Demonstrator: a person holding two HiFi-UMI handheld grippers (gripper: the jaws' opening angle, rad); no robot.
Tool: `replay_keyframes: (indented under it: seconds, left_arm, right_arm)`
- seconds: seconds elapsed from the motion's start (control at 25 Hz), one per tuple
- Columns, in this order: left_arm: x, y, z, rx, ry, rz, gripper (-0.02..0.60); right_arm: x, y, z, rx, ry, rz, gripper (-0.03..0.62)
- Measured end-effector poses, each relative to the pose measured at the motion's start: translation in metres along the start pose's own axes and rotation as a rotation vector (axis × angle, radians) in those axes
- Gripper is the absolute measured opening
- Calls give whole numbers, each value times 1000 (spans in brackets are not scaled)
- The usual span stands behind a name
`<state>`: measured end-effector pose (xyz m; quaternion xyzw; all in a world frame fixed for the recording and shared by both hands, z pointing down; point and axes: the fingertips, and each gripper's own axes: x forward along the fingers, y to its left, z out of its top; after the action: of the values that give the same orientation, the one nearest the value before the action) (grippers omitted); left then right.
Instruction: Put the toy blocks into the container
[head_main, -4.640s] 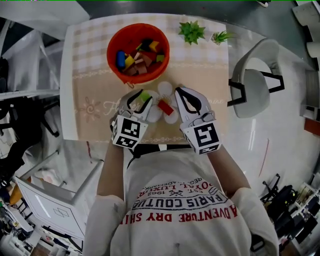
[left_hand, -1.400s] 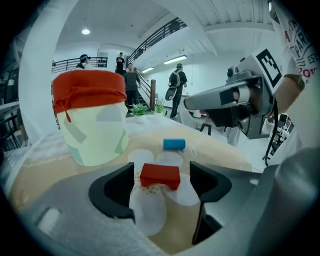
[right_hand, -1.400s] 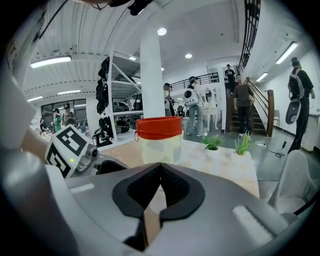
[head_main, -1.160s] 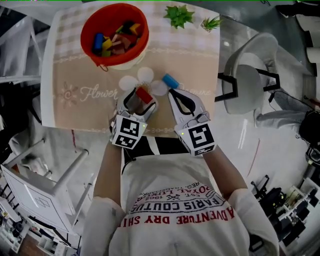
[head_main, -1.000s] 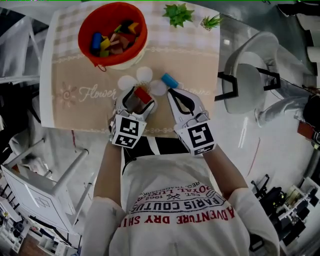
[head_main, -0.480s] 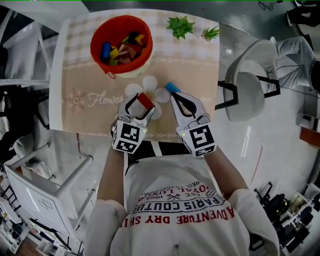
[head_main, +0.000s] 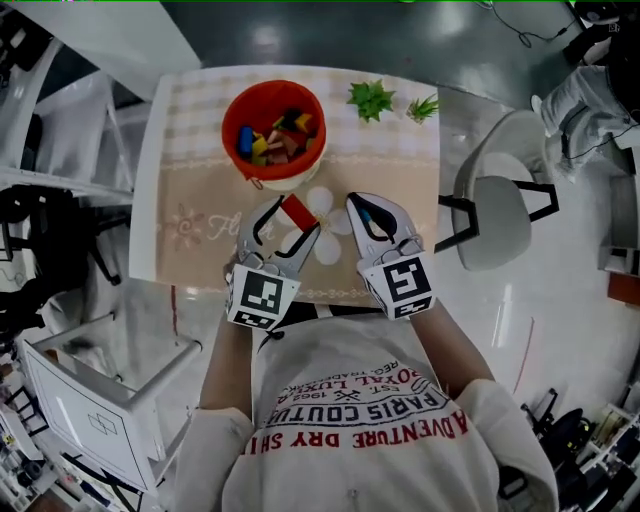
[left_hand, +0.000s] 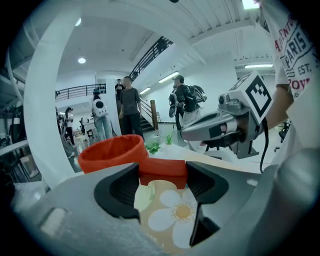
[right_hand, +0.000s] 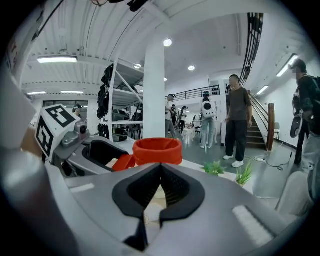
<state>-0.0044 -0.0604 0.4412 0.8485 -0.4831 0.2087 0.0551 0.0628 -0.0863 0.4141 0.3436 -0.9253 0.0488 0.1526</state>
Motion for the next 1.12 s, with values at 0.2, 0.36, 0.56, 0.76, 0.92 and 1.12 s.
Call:
replay_keyframes:
  seconds: [0.2,0.36,0.56,0.76,0.92,1.12]
  left_arm:
    - [-13,30,48,46,-99,32,304]
    - [-12,55,65,72,-124,40,304]
    - [-5,88,72,53,-130,51,304]
    - [15,112,66,40,-93,41,304]
    - [28,123,58,29,-68,28,304]
    - [40,132,43,13,-14,24,305]
  right_arm:
    - [8,-1,28,-22,-48,-24,2]
    - [16,-5,45,-34,-73,-52,1]
    - [25,-9,55,-35,-81,-87,2]
    - [33,-20,54,-27,-67,-129,2]
    - [38,-26,51,-14,-48,-154,2]
    - [45,-30,45,-6,-26,-165,2]
